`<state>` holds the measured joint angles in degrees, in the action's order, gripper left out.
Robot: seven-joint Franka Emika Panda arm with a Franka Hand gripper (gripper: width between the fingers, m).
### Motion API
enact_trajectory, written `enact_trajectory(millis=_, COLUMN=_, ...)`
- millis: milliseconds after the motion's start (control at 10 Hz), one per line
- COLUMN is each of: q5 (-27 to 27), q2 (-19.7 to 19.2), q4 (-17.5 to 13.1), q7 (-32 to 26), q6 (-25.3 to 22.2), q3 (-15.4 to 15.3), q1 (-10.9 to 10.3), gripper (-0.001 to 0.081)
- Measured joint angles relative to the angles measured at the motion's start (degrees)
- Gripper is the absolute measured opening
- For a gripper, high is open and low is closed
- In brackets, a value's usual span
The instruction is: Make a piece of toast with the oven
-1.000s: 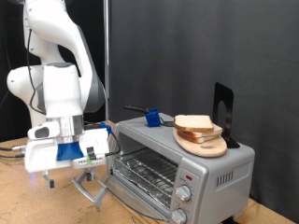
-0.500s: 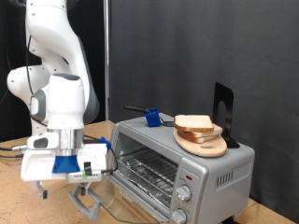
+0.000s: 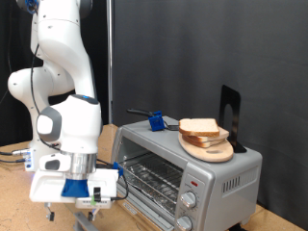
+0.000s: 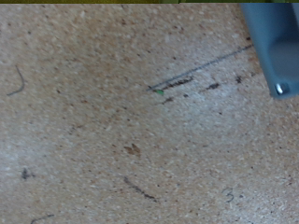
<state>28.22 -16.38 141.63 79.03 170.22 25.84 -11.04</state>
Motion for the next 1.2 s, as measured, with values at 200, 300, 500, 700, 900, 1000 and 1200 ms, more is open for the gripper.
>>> enact_trajectory(millis=200, q5=-1.3, q2=-1.0, q4=-0.2, q7=-0.9, q6=1.7, q3=-1.8, q1=0.9, gripper=0.0688)
enact_trajectory(millis=300, q5=-3.9, q2=-1.0, q4=-0.2, q7=-3.9, q6=2.7, q3=-4.9, q1=3.5, gripper=0.0688)
enact_trajectory(millis=500, q5=-14.0, q2=0.1, q4=0.4, q7=-16.6, q6=3.7, q3=-17.1, q1=14.3, gripper=0.0688)
enact_trajectory(millis=700, q5=-24.2, q2=3.4, q4=1.8, q7=-29.8, q6=1.9, q3=-27.5, q1=24.2, gripper=0.0688)
enact_trajectory(millis=900, q5=-35.8, q2=7.4, q4=2.7, q7=-42.1, q6=-2.4, q3=-34.4, q1=30.4, gripper=0.0688)
enact_trajectory(millis=1000, q5=-41.9, q2=9.5, q4=2.7, q7=-48.5, q6=-5.4, q3=-36.3, q1=32.1, gripper=0.0688)
enact_trajectory(millis=1200, q5=-44.4, q2=11.7, q4=3.2, q7=-51.2, q6=-7.9, q3=-37.2, q1=33.0, gripper=0.0688)
